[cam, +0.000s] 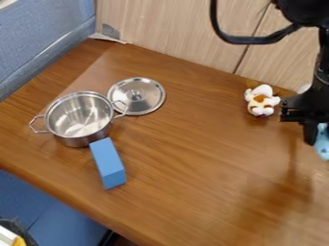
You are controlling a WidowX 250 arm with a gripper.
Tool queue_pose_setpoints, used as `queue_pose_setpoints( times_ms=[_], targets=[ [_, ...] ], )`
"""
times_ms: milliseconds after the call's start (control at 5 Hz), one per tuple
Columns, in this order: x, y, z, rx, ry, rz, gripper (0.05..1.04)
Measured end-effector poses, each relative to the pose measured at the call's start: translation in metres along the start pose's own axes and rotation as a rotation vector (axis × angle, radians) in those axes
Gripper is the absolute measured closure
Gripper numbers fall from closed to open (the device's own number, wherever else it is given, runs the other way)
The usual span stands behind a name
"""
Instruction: Takes the spoon picks it up and puts it in the same place on the table
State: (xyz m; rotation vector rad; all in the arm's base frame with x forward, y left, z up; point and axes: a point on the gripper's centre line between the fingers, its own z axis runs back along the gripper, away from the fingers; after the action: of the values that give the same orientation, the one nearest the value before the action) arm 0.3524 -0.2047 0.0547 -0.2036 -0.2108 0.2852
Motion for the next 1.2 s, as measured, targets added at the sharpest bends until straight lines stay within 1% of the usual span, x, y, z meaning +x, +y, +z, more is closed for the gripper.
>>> queue_pose_setpoints(
  times_ms=[200,400,600,800,1000,1200],
  targets=[
    [0.004,0.004,-0.012,0.011,0.024,0.021,0.749],
    [0.01,0.019,-0.021,0.04,0.049,0.073,0.749],
    [0.015,0.03,-0.033,0.043,0.096,0.108,0.749],
    [0.019,0.048,-0.039,0.039,0.12,0.162,0.749],
    [0.021,0.069,-0.036,0.055,0.113,0.215,0.749],
    [0.025,0.087,-0.027,0.067,0.097,0.27,0.749]
  ],
)
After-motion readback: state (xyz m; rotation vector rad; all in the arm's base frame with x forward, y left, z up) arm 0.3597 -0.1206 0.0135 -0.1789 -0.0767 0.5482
